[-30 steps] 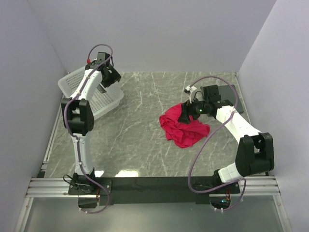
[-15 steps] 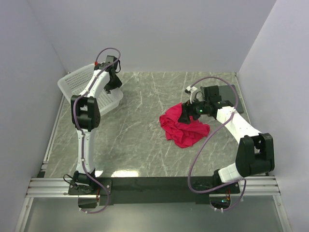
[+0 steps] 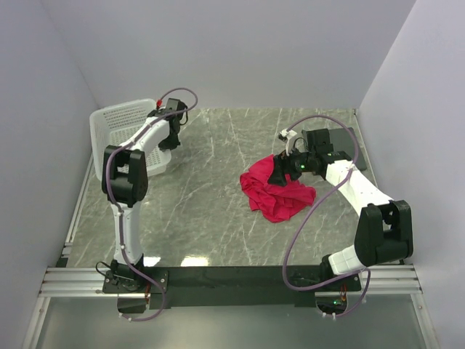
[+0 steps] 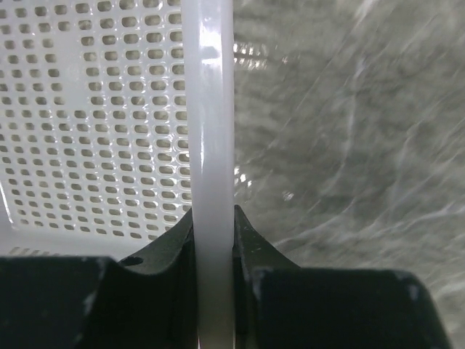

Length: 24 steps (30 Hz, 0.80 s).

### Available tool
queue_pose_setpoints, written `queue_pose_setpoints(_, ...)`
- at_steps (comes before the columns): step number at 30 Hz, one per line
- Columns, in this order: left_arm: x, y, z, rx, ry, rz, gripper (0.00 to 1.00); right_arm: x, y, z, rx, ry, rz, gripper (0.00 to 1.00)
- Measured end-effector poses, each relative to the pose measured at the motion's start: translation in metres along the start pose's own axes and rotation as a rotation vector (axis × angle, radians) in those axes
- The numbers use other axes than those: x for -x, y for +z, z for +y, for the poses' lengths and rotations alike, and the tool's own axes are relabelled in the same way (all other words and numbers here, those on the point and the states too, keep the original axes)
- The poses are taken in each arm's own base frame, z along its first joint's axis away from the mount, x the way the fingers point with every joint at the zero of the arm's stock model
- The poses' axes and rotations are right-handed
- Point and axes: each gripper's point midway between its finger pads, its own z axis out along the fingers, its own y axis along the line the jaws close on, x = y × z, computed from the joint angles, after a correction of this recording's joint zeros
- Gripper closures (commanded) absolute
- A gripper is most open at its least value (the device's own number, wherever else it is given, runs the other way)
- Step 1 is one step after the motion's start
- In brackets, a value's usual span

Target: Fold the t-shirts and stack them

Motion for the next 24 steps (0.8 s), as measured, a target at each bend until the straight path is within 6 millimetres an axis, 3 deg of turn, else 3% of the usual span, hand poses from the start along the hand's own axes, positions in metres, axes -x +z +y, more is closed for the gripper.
queue_pose_setpoints(9, -0.023, -0.012, 0.022, -0.075, 0.365, -0.018, 1.00, 0.000, 0.000, 0.000, 0.002, 0.000, -0.001, 0.21)
queue_pose_setpoints(14, -0.019, -0.007, 0.032, -0.087, 0.525, -0.043, 1.00, 0.000, 0.000, 0.000, 0.001, 0.000, 0.000, 0.21)
queue_pose_setpoints(24, 0.005, 0.016, 0.070, -0.082, 0.508, -0.041, 1.00, -0.001, 0.000, 0.000, 0.001, 0.002, 0.002, 0.21)
